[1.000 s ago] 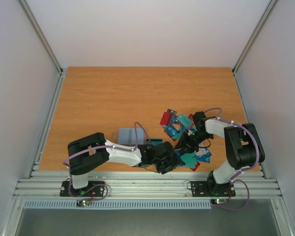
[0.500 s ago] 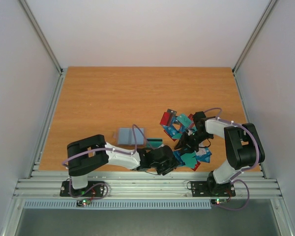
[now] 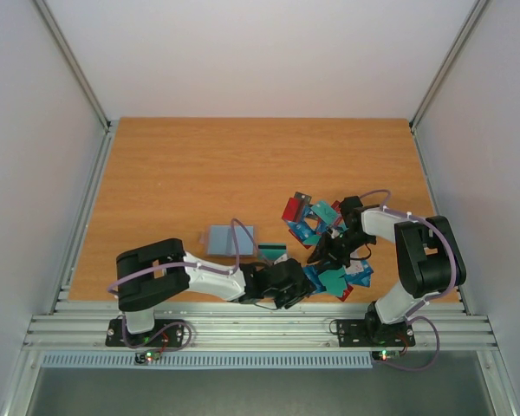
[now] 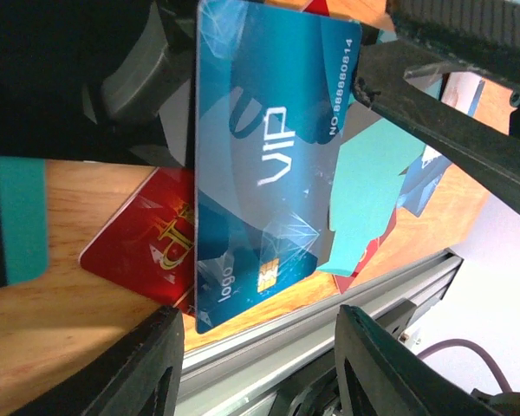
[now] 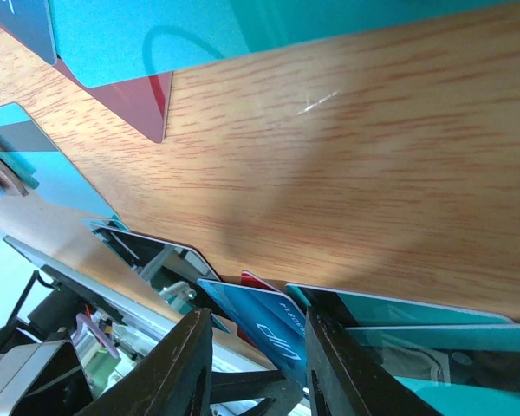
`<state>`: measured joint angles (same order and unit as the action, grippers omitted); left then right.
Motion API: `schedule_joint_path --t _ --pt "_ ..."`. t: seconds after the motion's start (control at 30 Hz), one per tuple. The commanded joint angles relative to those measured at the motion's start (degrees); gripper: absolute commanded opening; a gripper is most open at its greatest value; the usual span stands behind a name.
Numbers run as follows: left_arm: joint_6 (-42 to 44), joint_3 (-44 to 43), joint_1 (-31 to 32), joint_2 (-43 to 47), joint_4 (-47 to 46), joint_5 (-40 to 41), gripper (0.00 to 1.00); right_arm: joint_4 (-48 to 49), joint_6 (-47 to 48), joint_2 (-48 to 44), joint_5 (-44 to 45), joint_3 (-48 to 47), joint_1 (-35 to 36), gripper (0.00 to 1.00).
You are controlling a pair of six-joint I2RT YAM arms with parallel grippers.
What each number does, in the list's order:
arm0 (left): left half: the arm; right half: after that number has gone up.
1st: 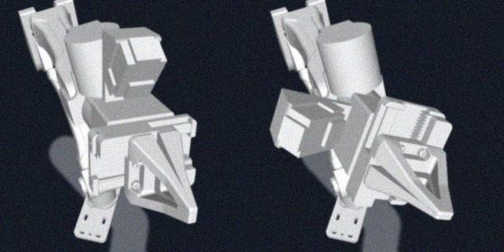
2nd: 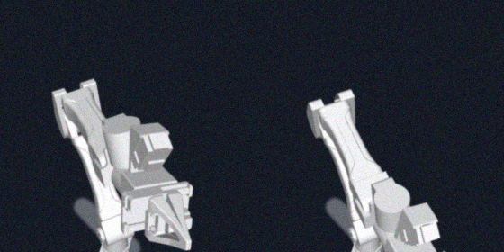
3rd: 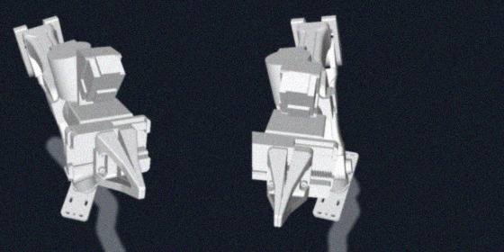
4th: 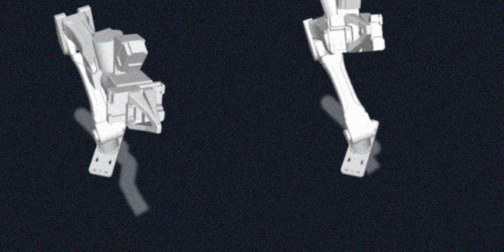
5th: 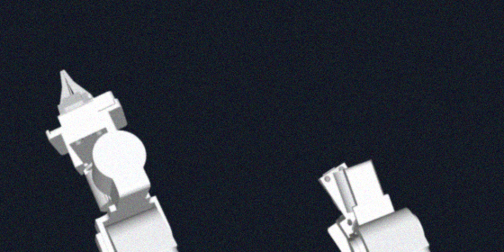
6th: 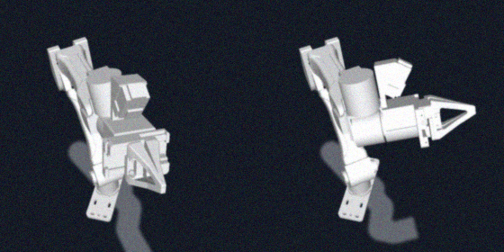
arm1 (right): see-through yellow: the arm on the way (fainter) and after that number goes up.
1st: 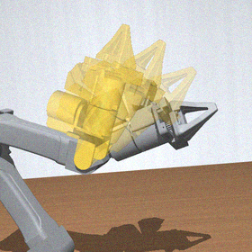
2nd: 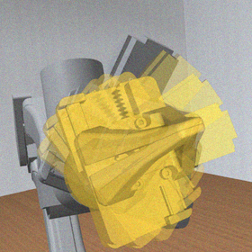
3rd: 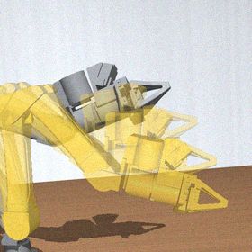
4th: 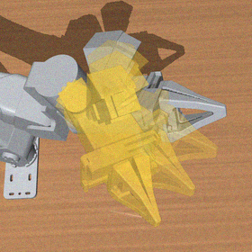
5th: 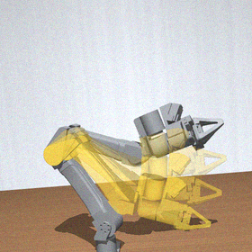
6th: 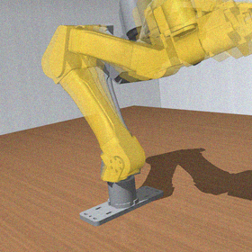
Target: Put the credit cards into the card holder
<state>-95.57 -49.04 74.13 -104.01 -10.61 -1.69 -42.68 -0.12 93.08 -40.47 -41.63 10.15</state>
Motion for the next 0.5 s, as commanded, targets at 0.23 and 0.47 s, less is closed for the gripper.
schedule_joint_path --t 0.23,0.47 --pt "1.81 2.42 -0.98 -2.68 -15.56 7.58 0.49 0.62 0.91 2.99 8.56 2.16 0.09 0.32" --pt "3.79 2.72 -0.92 -0.92 -16.46 9.25 0.47 0.58 0.83 2.99 8.56 2.16 0.07 0.32"
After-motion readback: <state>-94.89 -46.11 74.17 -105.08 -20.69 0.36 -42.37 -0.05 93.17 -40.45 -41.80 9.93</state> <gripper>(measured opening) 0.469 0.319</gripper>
